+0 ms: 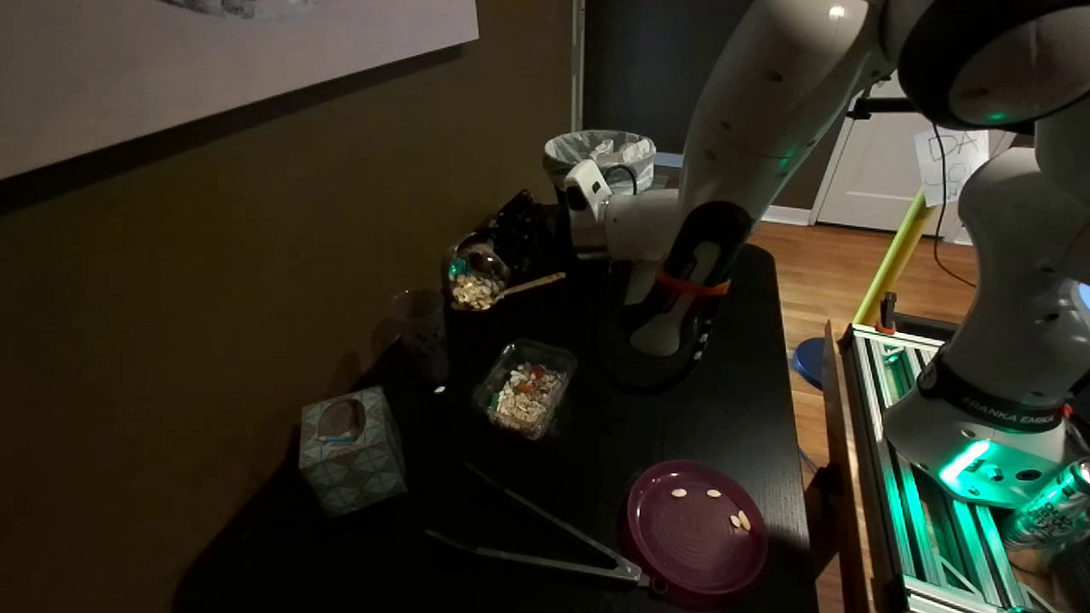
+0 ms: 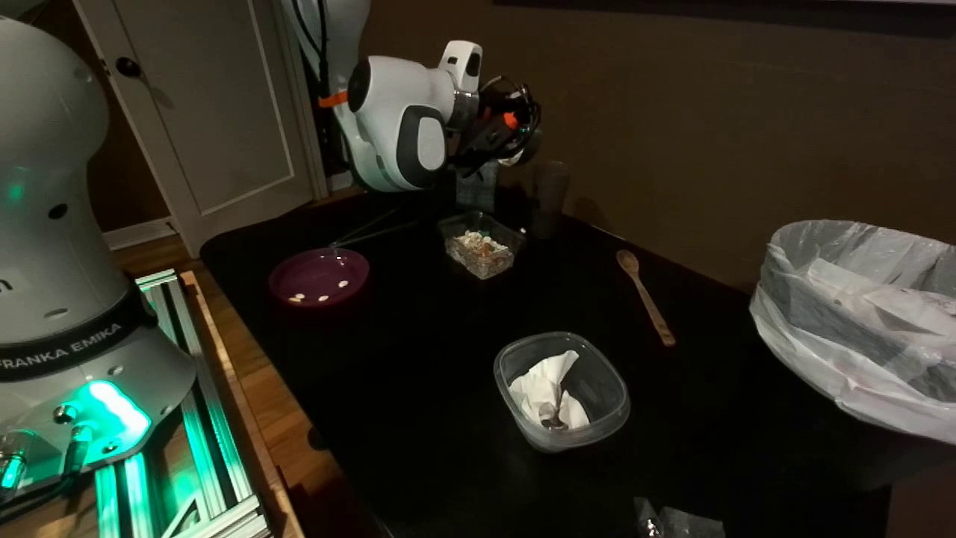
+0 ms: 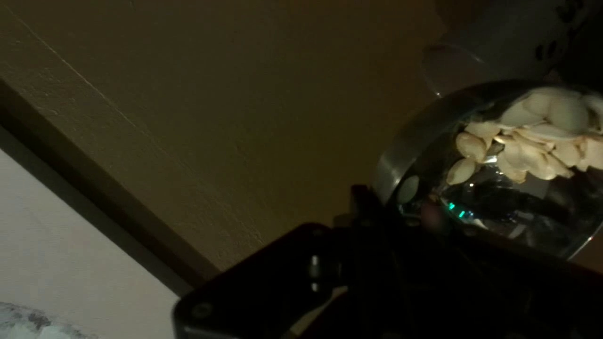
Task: Transfer the contents from the silver bowl into the left transparent bowl
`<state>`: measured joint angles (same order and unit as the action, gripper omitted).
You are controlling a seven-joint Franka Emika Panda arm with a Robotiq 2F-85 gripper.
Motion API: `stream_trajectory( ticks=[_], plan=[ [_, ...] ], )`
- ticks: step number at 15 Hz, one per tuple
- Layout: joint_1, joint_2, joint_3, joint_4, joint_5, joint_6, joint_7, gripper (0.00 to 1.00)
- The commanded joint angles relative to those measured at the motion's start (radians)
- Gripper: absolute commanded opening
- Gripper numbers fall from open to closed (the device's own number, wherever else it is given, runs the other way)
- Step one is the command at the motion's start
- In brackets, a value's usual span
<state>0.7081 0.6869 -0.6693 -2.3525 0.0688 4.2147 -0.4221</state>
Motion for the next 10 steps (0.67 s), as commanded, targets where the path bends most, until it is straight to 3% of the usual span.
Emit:
stream_trajectory(
  ticks=[1, 2, 3, 6, 10],
  plan=[
    [0.006, 0.012, -0.047, 0.003, -0.052, 0.031, -0.007, 0.01],
    [0.007, 0.002, -0.056, -0.001, -0.064, 0.031, -0.011, 0.01],
    [-0.105, -0.067, 0.07, -0.006, -0.051, 0.03, -0.132, 0.01],
    [-0.197, -0.123, 0.142, -0.032, -0.125, 0.014, -0.201, 0.01],
    [-0.383, -0.161, 0.303, -0.043, -0.24, 0.009, -0.239, 0.01]
  ],
)
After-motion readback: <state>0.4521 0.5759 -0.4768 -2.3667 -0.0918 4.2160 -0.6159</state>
